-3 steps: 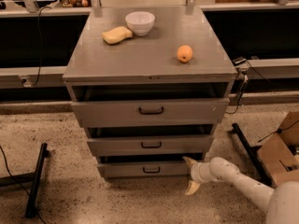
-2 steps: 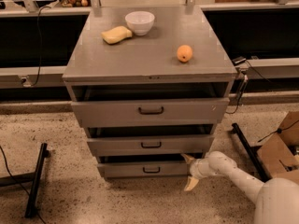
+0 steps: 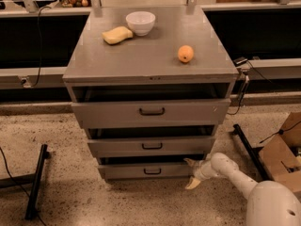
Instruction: Open bottom drawer
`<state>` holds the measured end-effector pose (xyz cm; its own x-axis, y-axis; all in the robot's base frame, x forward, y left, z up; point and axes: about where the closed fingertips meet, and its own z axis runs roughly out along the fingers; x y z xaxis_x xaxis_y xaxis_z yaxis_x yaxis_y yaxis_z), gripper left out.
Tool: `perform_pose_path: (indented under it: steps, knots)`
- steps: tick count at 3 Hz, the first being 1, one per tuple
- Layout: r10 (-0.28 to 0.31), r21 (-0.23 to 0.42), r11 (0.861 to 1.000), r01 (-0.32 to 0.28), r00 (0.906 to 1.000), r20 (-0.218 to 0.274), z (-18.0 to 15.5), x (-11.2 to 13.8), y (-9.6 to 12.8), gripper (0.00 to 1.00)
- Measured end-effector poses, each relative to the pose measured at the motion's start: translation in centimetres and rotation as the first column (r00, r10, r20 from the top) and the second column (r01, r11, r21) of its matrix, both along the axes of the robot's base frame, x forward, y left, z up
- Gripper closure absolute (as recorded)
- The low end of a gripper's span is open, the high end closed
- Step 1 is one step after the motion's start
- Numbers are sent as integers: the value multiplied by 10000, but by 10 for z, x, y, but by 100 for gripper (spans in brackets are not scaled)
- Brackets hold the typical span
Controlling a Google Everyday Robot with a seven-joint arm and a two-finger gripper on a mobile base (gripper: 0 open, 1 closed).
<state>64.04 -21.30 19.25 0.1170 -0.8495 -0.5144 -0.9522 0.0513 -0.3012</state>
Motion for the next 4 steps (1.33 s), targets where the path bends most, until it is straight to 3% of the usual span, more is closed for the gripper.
perform_pose_path:
  steps: [2, 3, 4]
  knots:
    - [-42, -420, 9991, 35, 9998, -173, -16, 5, 0, 39]
    - [310, -200, 9993, -317, 9989, -353, -6, -8, 6, 39]
    - [655, 544, 9966, -626, 9964, -539, 1, -31, 10, 39]
